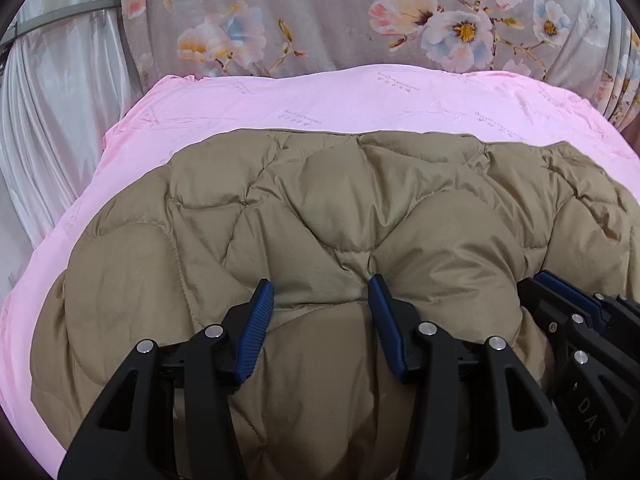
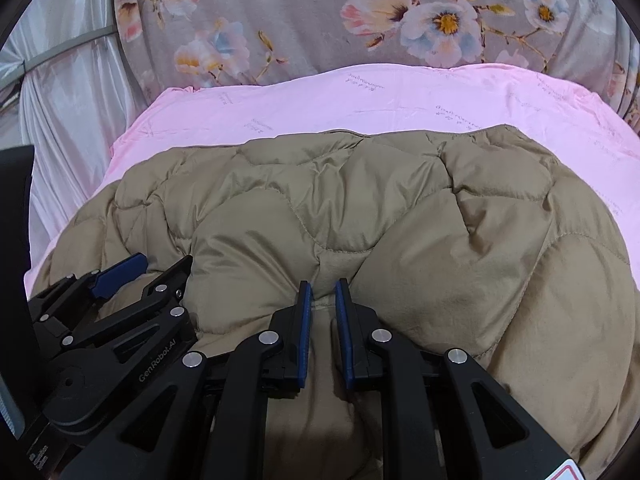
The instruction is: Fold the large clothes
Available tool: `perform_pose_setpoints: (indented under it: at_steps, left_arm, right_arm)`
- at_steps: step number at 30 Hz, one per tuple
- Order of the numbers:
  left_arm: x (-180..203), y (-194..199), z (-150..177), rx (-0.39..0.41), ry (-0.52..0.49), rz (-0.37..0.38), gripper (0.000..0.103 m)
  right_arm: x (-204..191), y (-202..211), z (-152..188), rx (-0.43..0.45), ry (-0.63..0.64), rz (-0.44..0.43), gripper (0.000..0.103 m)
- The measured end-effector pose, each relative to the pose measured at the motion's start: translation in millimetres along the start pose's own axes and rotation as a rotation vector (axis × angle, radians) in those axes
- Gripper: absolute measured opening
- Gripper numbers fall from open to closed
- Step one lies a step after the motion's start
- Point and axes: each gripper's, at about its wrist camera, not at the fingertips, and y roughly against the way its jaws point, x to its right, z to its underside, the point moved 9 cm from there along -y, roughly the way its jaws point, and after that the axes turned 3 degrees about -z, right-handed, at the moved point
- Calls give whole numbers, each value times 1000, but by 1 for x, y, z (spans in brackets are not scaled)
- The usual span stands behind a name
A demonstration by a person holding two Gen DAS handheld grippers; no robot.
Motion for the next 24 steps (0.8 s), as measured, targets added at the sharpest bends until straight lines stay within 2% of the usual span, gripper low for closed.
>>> perform_pose_setpoints:
  at_steps: [3, 6, 7, 8, 10, 12, 15, 19, 20, 22, 24]
  left_arm:
    - [-10, 9, 0, 6, 66, 58, 49]
    - [-30, 37, 8, -5, 137, 92, 49]
    - [-44, 51, 12, -4, 171, 107, 54]
    - [-59, 61, 17, -4, 206, 108, 63]
    - [-92, 74, 25, 3, 276, 91, 69]
    - [-132, 78, 38, -29, 355, 51, 70]
    - [-174, 67, 61, -99, 480, 53, 70]
    - [-186, 53, 74, -131, 560, 95, 71]
    - [-183, 51, 74, -136, 558, 99, 74]
    - [-177, 46, 77, -152, 554, 101, 80]
    - [-180, 46, 79, -154, 580, 84, 81]
  right_arm:
    - [1, 1, -1, 3, -22, -29, 14]
    - [-4, 10, -4, -2, 5, 4, 14]
    - [-8, 15, -5, 0, 14, 8, 15]
    - [-12, 21, -7, 5, 16, 4, 17]
    - [-25, 32, -10, 18, 18, -21, 17]
    - [-39, 37, -11, 17, 22, -48, 17]
    - [-55, 35, -5, -7, 31, -75, 17]
    - [-61, 23, 6, -39, 51, -50, 17]
    - [-61, 21, 7, -45, 49, -52, 17]
    - [-58, 17, 9, -57, 20, -76, 17]
    - [-52, 15, 10, -67, -20, -107, 16]
